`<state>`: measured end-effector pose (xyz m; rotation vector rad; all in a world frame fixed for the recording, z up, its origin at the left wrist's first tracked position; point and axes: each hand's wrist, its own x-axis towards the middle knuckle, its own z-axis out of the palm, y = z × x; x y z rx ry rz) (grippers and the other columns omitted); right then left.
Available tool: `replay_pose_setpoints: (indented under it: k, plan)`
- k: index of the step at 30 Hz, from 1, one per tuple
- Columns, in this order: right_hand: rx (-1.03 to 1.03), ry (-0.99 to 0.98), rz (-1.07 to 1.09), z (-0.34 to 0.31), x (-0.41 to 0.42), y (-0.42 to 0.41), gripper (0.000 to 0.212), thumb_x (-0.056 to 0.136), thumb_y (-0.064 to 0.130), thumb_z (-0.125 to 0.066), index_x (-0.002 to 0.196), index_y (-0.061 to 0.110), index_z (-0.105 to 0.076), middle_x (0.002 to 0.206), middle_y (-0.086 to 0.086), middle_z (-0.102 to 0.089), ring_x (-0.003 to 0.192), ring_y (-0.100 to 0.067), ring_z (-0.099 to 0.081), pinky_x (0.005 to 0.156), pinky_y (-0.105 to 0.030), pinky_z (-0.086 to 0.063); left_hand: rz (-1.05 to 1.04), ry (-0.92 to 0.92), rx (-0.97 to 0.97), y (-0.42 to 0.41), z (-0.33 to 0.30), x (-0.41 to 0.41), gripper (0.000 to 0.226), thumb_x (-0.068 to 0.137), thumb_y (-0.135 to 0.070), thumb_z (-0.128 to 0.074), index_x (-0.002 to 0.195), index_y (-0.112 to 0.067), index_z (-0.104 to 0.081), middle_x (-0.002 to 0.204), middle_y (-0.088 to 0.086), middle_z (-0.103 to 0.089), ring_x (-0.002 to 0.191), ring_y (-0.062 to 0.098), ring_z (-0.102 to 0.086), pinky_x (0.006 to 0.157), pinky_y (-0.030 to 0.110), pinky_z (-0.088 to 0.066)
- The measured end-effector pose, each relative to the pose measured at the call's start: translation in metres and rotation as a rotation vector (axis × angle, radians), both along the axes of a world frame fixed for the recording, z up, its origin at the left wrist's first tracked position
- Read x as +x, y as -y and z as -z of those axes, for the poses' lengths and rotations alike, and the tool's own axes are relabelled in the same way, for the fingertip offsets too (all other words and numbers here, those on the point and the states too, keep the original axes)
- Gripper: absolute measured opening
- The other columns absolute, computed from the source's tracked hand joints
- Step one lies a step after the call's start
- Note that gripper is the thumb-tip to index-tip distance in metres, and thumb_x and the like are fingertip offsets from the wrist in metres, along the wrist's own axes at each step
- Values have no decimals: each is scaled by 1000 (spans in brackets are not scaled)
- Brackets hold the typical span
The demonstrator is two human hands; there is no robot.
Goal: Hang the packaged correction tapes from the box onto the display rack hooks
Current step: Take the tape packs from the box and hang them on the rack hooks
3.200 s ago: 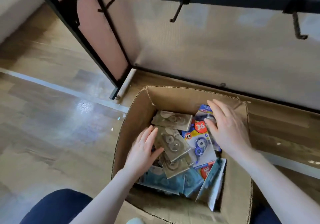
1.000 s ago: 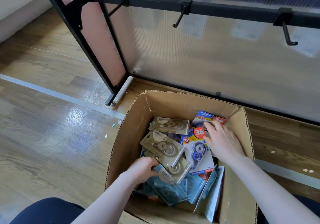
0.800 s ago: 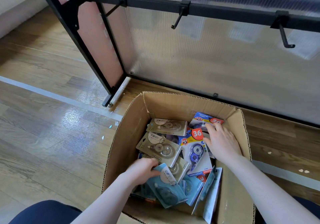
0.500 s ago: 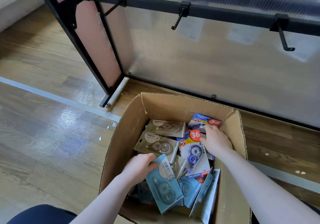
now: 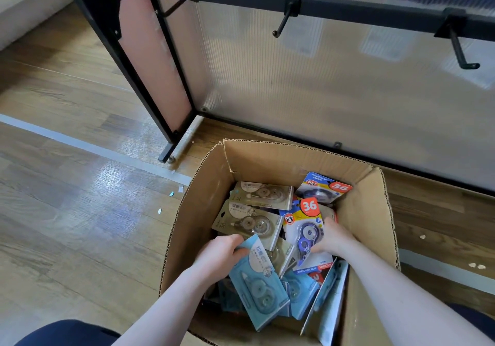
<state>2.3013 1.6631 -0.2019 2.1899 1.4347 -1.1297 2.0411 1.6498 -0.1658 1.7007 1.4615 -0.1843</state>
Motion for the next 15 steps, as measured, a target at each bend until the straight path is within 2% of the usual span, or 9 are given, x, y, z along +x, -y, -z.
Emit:
replay_pose_setpoints:
  k: [3, 6, 8, 10, 12, 13, 15]
  plan:
    - [7, 8, 27, -1, 3, -3, 47, 69, 22, -71, 108, 13, -46, 111, -4, -59, 103, -23, -59, 78, -27, -48, 9, -19, 17, -2, -1, 0, 16, 95, -35, -48, 89, -21, -51, 97, -8, -56, 89, 9, -61, 52, 17, -47]
    - [46, -112, 32, -3, 3, -9, 11, 73, 14, -64, 75, 17, -54, 88, -3, -63, 87, -21, -61, 67, -24, -44, -1, -28, 10, -2, -1, 0, 17, 95, -35, -47, 93, -20, -53, 97, -8, -57, 89, 8, -61, 57, 19, -52]
    - [68, -216, 102, -2, 3, -13, 15, 74, 3, -58, 67, 13, -49, 77, -5, -57, 78, -22, -55, 61, -24, -37, -7, -34, 3, -1, 0, 0, 16, 95, -36, -47, 94, -21, -53, 98, -7, -58, 88, 7, -60, 59, 20, -53]
    - [108, -318, 228, -3, 4, -16, 19, 72, -6, -52, 65, 10, -46, 70, -5, -51, 72, -22, -49, 58, -26, -34, -7, -37, 3, -1, 0, 1, 17, 95, -37, -47, 94, -21, -53, 98, -6, -59, 87, 7, -60, 61, 22, -54]
    - [194, -426, 334, -5, 2, -21, 17, 67, -5, -52, 71, 12, -50, 75, -4, -57, 72, -21, -53, 60, -28, -42, -6, -36, 13, -2, -1, 2, 18, 95, -37, -47, 94, -20, -54, 98, -5, -60, 87, 7, -61, 64, 25, -55]
    - [230, -475, 371, -5, 0, -24, 21, 64, 0, -55, 77, 17, -55, 82, -5, -62, 79, -22, -59, 67, -33, -51, -7, -34, 15, -3, -2, 2, 18, 95, -37, -47, 94, -19, -54, 99, -4, -61, 88, 8, -61, 65, 26, -56]
    - [307, -541, 405, -5, -3, -28, 32, 69, 10, -64, 94, 28, -56, 96, -3, -65, 91, -22, -63, 83, -41, -53, -6, -31, 13, -3, -2, 1, 19, 95, -36, -47, 94, -19, -54, 101, -3, -62, 89, 9, -62, 67, 30, -57]
